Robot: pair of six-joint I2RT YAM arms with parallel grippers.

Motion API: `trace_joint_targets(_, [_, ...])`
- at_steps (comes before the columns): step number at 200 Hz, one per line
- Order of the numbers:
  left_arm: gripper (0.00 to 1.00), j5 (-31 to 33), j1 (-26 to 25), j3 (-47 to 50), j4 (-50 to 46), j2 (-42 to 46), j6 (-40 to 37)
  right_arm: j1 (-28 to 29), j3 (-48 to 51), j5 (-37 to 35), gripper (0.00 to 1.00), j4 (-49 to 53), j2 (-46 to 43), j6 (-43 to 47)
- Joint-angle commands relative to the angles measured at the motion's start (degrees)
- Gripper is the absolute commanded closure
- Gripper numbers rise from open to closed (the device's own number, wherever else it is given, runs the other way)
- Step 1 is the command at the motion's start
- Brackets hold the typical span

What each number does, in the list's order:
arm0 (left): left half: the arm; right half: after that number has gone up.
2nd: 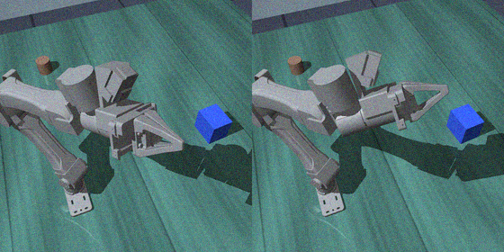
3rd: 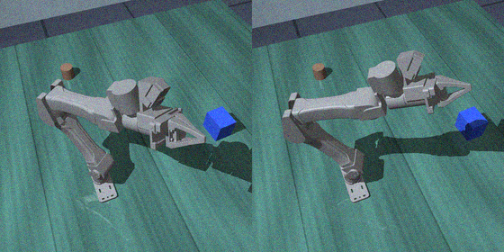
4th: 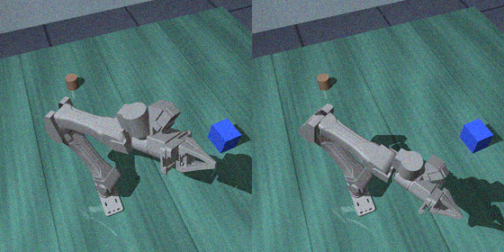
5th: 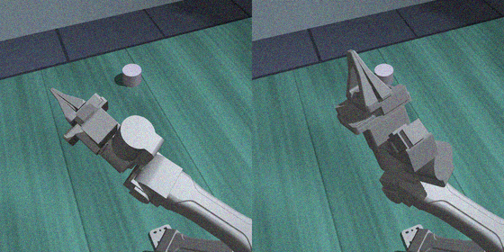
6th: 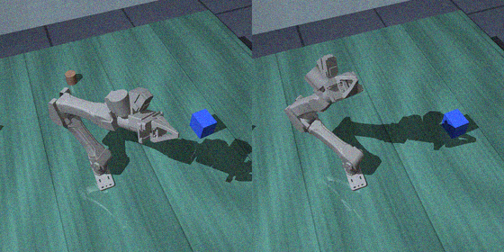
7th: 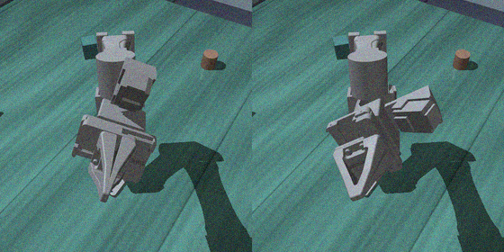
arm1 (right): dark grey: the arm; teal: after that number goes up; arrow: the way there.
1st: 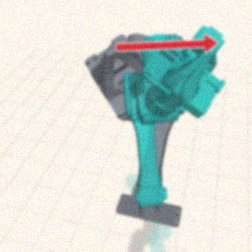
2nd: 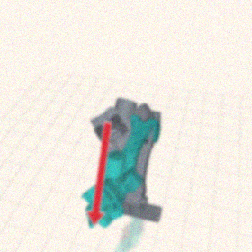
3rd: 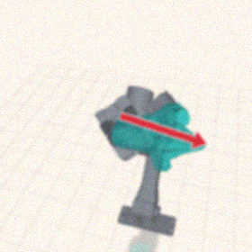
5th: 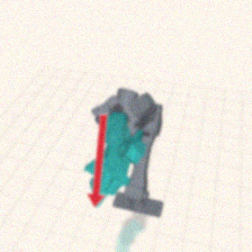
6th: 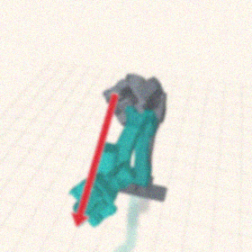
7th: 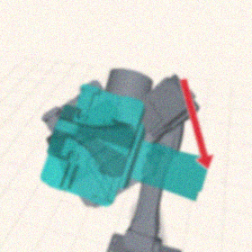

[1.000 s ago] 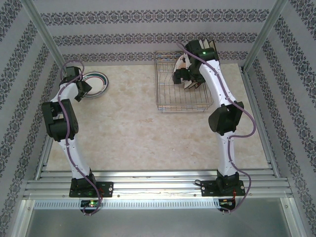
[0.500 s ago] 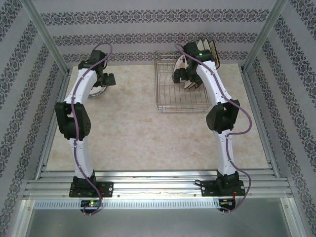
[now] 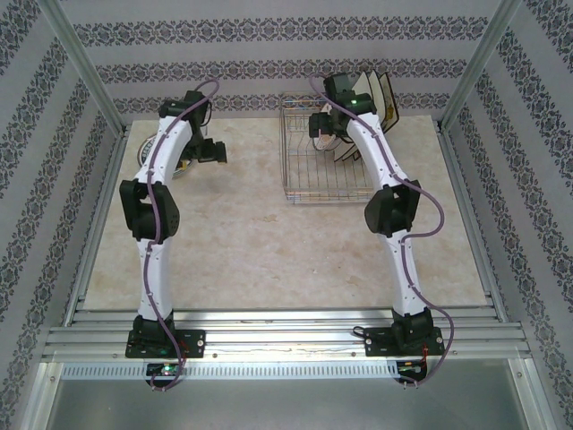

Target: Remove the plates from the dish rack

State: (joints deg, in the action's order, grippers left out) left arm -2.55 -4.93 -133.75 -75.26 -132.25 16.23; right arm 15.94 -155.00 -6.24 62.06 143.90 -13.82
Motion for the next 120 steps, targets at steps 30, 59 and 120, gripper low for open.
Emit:
trace_joint_targets(30, [0.0,-1.67,-0.42,-4.87,-4.78,-4.48,-2.52,1.37,-0.85,-4.57,0.08,-6.85,1.91,-1.86])
trace_joint_targets(59, [0.01,-1.43,-0.18,-6.21,-5.07,-5.17,-2.96,1.33,-1.31,-3.61,0.14,-8.43,3.61,-3.22])
trace_joint_targets(120, [0.0,-0.66,0.62,-6.14,-5.33,-5.31,-3.19,0.8,-3.82,-2.86,0.2,-12.18,7.08,-5.62])
